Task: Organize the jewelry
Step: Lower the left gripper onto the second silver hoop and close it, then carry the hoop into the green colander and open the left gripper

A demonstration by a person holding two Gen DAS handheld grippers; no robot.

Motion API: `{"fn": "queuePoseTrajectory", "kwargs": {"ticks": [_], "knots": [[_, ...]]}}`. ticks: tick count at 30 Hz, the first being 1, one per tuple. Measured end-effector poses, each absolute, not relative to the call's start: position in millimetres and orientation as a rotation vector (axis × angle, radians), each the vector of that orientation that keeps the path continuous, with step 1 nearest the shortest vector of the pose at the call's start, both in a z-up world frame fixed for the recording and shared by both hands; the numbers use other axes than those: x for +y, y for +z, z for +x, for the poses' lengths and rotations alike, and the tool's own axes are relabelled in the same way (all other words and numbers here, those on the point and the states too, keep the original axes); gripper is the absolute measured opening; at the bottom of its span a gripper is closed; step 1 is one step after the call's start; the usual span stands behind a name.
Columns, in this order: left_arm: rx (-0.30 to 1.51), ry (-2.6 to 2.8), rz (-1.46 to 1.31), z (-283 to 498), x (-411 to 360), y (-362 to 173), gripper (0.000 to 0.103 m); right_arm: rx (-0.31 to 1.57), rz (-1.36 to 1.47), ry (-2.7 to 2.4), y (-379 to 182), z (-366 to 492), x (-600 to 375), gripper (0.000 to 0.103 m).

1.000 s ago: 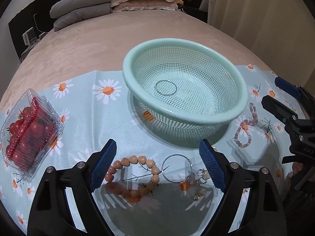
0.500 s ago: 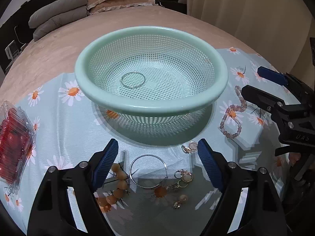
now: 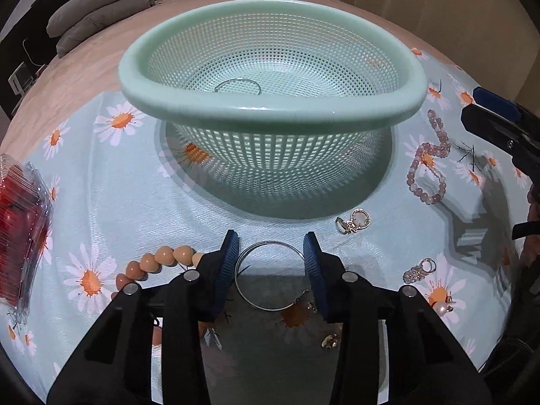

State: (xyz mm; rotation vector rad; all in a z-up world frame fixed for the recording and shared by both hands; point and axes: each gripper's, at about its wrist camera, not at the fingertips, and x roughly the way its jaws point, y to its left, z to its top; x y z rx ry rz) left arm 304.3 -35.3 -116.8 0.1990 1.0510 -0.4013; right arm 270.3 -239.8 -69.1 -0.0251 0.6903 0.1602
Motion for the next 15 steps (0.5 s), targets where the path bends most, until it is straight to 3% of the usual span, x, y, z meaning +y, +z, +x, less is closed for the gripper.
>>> {"fn": "queuePoseTrajectory", "kwargs": {"ticks": [2,3,9,11,13,15], "knots": [[1.054,-0.380,0.203,303,-32,-116,0.026,0.690,-0.023,0.162,-69,269,-239,0.086],[1.061,-0.390,0.196,305,-29,-117,0.004,0.691,-0.025,0.162,-68,268,-238,0.086],[1.065,-0.401,0.158,298,-18,-112,0.003,0.681,-0.032,0.157,-63,262,-239,0.086],[1.048,-0.386,0.169,296,-18,-108,0.008,0.678,-0.034,0.154,-62,261,-241,0.086],[1.023,-0.382,0.173,290,-15,-101,0.037,0.680,-0.033,0.152,-62,260,-242,0.086],[1.011,-0.392,0.170,280,-16,-93,0.054,0.681,-0.029,0.152,-63,258,-242,0.086]]}}
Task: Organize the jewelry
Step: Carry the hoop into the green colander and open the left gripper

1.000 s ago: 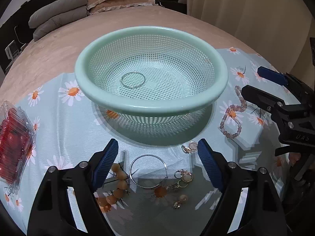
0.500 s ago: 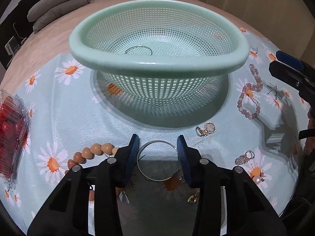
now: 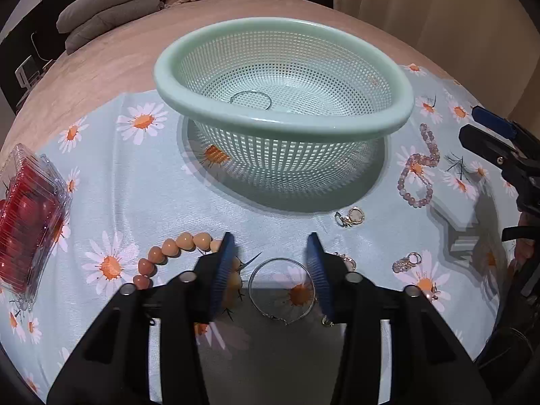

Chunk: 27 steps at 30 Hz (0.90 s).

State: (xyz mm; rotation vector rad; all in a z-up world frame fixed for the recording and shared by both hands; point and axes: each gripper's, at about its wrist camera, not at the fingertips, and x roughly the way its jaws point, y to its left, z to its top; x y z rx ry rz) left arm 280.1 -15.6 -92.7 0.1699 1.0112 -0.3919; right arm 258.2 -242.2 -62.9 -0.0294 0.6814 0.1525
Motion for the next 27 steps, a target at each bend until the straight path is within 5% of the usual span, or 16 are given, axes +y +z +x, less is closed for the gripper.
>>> {"fn": "queuePoseTrajectory", "kwargs": {"ticks": [27], "knots": [[1.040,-0.333,0.140,256,29,-98,0.057,0.758,-0.057,0.158,-84,247,-240,0.086]]}}
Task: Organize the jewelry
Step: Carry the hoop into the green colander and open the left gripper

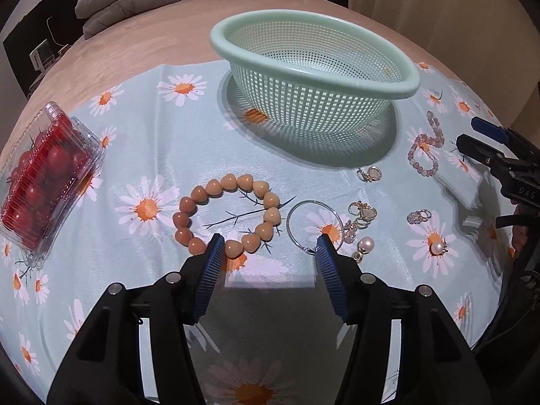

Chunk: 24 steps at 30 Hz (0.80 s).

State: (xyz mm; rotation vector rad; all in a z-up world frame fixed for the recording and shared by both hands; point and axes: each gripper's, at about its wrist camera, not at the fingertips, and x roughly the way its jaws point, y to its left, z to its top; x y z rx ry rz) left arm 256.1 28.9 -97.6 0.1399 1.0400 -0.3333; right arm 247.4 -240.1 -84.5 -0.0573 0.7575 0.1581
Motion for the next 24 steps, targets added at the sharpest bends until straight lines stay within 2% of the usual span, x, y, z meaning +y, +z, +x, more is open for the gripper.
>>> {"fn": "queuePoseTrajectory", "kwargs": {"ticks": [12,14,16,18,24], "knots": [[1.134,-0.272,0.023,259,16,-106,0.053,0.777,-0.088,0.185,-94,246,-232,0.086],[1.131,-0.254,0.026,267,10,-109,0.043,0.776,-0.079,0.186,-95,245,-234,0.086],[1.132,-0.223,0.073,273,2,-113,0.016,0.775,-0.076,0.182,-95,243,-236,0.086],[1.134,-0.243,0.095,273,-4,-116,0.005,0.773,-0.073,0.178,-95,241,-240,0.086],[1.143,-0.281,0.084,264,-7,-110,0.003,0.768,-0.054,0.165,-94,238,-249,0.086]]}}
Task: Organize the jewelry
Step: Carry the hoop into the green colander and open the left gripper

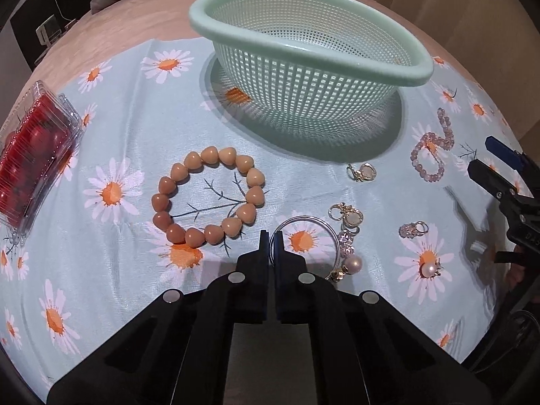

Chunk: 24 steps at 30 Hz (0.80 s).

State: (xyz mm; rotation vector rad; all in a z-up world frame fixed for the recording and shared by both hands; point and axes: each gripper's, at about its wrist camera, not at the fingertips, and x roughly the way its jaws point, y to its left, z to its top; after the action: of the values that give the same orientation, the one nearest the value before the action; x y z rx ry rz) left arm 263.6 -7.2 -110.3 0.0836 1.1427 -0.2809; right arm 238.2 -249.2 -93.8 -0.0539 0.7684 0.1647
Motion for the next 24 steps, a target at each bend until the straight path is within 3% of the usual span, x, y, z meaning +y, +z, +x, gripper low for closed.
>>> {"fn": "queuePoseTrajectory", "kwargs": {"ticks": [12,24], "knots": [[1.036,-0.324,0.210,239,-11,-52,0.003,0.716,-0.084,0.186,-71,234,-239,0.086],[0.902,-0.322,0.207,308,-11,2,0.003,0.618,-0.122,0.207,-32,263,-220,0.086]]}}
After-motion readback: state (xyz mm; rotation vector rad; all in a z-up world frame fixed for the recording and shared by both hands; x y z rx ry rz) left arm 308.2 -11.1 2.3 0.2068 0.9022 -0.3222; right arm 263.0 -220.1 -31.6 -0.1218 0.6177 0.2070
